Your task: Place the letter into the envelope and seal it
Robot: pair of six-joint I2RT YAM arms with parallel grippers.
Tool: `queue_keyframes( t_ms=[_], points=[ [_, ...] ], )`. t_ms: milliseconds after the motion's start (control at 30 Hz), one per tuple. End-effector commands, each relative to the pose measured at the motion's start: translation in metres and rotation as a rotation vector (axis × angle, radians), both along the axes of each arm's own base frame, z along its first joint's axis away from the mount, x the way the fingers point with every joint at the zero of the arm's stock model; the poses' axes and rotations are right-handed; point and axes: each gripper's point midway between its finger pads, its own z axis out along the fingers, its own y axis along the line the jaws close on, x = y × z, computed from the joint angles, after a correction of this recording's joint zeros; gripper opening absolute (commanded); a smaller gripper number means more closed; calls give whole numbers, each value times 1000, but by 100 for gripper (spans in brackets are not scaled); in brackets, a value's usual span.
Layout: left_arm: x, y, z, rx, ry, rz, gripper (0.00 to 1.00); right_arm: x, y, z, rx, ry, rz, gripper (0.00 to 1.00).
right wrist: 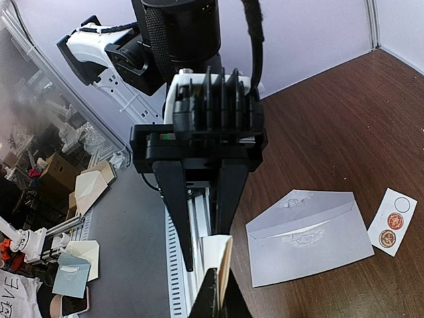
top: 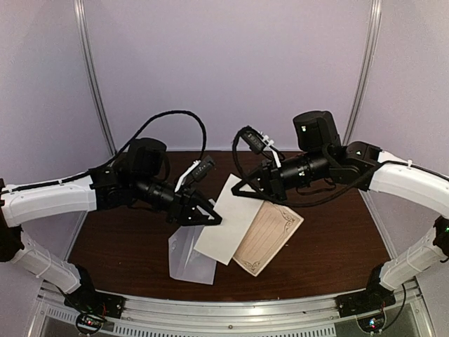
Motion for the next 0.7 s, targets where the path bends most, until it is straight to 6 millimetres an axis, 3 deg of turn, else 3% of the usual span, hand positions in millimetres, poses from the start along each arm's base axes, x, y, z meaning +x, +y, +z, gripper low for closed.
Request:
queue_keyframes(
  t_ms=[0, 333, 400, 467, 600, 667],
  points=[
    [-3, -2, 11, -37, -31, -22, 27, 0, -4, 17, 46, -50, -15, 0],
    [-9, 11, -3, 3, -8, 7, 25, 5, -11, 16, 31, -65, -52, 0],
    [-9, 13, -7, 12, -3, 18, 17, 7, -13, 16, 28, -67, -60, 0],
    [-10, 15, -8, 15, -1, 21, 0, 8, -14, 17, 28, -70, -66, 0],
    [-11, 17, -9, 21, 1, 24, 0, 9, -16, 19, 29, -74, -75, 0],
    [-11, 18, -11, 30, 2, 26, 20, 10, -17, 19, 28, -77, -82, 0]
  ],
)
